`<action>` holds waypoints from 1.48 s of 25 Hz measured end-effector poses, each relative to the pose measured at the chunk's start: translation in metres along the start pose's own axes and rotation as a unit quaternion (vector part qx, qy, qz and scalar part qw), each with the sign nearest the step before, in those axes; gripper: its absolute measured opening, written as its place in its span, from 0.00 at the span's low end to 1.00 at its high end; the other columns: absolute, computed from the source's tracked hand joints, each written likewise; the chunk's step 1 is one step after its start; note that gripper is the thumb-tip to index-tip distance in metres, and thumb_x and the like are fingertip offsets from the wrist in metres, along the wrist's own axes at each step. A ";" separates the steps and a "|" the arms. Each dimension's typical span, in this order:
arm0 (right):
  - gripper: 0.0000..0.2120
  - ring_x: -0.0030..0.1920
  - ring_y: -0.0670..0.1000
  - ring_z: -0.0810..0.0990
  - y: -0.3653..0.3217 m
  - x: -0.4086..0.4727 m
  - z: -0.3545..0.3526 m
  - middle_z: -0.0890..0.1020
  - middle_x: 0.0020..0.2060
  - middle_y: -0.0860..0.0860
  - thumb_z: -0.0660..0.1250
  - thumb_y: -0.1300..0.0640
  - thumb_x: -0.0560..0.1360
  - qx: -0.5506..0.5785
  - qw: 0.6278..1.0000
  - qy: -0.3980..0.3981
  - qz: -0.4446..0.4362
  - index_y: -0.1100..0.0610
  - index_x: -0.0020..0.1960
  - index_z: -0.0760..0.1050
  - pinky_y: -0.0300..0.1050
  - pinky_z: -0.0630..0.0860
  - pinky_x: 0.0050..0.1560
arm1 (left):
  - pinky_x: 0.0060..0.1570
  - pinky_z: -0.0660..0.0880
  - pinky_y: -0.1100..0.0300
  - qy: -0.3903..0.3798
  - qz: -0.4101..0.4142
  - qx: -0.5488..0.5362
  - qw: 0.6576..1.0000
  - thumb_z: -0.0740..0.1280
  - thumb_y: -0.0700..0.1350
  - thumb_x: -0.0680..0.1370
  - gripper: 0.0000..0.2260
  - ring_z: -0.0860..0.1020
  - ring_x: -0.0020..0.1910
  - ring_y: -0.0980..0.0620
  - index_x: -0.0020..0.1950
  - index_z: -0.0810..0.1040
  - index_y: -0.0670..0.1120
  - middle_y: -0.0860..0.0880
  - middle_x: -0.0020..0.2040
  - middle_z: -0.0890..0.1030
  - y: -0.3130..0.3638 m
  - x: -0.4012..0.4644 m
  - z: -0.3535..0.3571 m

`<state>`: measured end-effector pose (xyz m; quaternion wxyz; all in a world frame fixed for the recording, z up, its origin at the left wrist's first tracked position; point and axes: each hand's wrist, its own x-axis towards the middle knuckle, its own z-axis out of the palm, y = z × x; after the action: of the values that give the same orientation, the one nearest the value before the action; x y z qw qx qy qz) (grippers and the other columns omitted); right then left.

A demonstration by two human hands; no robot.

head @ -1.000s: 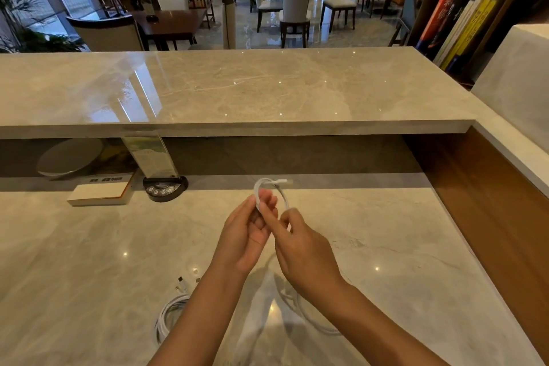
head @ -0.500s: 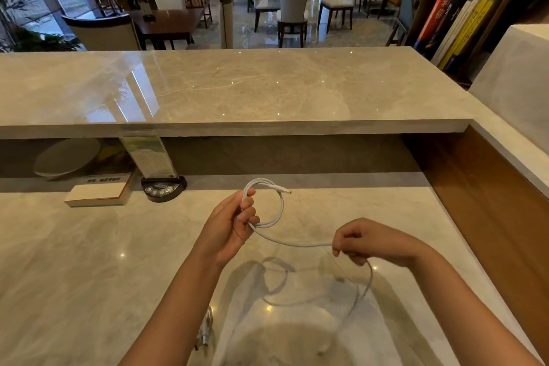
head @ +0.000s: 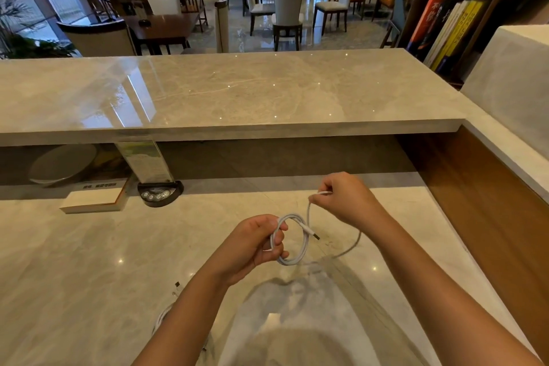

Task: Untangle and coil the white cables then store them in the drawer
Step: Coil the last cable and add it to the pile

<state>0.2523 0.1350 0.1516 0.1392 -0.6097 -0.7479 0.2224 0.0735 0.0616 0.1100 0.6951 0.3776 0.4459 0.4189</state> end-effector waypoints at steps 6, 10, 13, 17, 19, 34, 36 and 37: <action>0.13 0.49 0.57 0.78 -0.032 -0.030 0.034 0.80 0.49 0.56 0.55 0.59 0.78 -0.016 0.995 0.013 -0.096 0.60 0.53 0.76 0.48 0.73 0.47 | 0.45 0.79 0.56 0.115 0.017 0.005 0.993 0.56 0.39 0.81 0.11 0.77 0.33 0.52 0.49 0.77 0.37 0.43 0.37 0.77 -0.011 0.005 0.009; 0.18 0.28 0.50 0.77 -0.036 -0.066 0.069 0.79 0.43 0.53 0.73 0.57 0.68 -0.129 0.973 0.132 -0.140 0.57 0.57 0.76 0.39 0.65 0.25 | 0.39 0.78 0.64 0.112 0.039 -0.045 0.992 0.57 0.41 0.81 0.12 0.80 0.39 0.56 0.51 0.80 0.38 0.45 0.41 0.82 -0.012 0.004 0.020; 0.34 0.21 0.45 0.73 -0.029 -0.075 0.081 0.79 0.40 0.52 0.80 0.58 0.58 -0.135 0.964 0.177 -0.144 0.55 0.63 0.75 0.35 0.57 0.22 | 0.41 0.80 0.61 0.111 0.044 -0.147 0.982 0.57 0.40 0.80 0.12 0.83 0.43 0.52 0.50 0.80 0.38 0.42 0.43 0.84 -0.007 0.001 0.022; 0.35 0.25 0.45 0.74 -0.027 -0.076 0.086 0.77 0.39 0.51 0.78 0.54 0.63 -0.084 0.972 0.168 -0.138 0.51 0.67 0.68 0.33 0.59 0.25 | 0.48 0.80 0.56 0.111 0.030 -0.256 0.960 0.57 0.41 0.81 0.13 0.83 0.50 0.47 0.55 0.78 0.37 0.39 0.49 0.84 -0.008 0.001 0.021; 0.20 0.31 0.44 0.74 -0.029 -0.076 0.077 0.77 0.40 0.48 0.68 0.49 0.73 -0.001 0.982 0.136 -0.132 0.50 0.63 0.68 0.33 0.63 0.29 | 0.46 0.81 0.57 0.140 0.030 -0.266 0.953 0.58 0.41 0.80 0.11 0.84 0.46 0.49 0.53 0.78 0.38 0.41 0.45 0.85 -0.010 0.003 0.022; 0.04 0.25 0.46 0.72 0.053 -0.051 0.063 0.84 0.33 0.49 0.67 0.55 0.74 0.282 0.948 0.032 0.142 0.53 0.40 0.78 0.43 0.72 0.33 | 0.37 0.73 0.63 0.097 0.050 -0.367 0.924 0.54 0.42 0.81 0.10 0.68 0.24 0.57 0.46 0.74 0.42 0.51 0.27 0.70 -0.008 0.010 0.010; 0.10 0.25 0.47 0.71 0.052 -0.042 0.060 0.84 0.36 0.53 0.70 0.61 0.70 0.331 0.923 0.059 0.189 0.52 0.49 0.73 0.42 0.70 0.29 | 0.39 0.66 0.63 0.089 0.035 -0.356 0.930 0.55 0.42 0.80 0.10 0.67 0.24 0.58 0.45 0.74 0.42 0.51 0.27 0.69 -0.014 0.010 0.016; 0.13 0.24 0.47 0.71 0.051 -0.040 0.059 0.84 0.37 0.54 0.69 0.63 0.69 0.355 0.913 0.047 0.197 0.52 0.50 0.72 0.40 0.69 0.27 | 0.39 0.64 0.63 0.089 0.029 -0.354 0.931 0.55 0.42 0.80 0.10 0.66 0.23 0.58 0.45 0.74 0.42 0.51 0.27 0.69 -0.016 0.010 0.018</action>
<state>0.2759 0.0947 0.0776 0.3347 -0.6649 -0.4773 0.4669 0.0967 0.0620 0.0988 0.7283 0.0811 0.3176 0.6018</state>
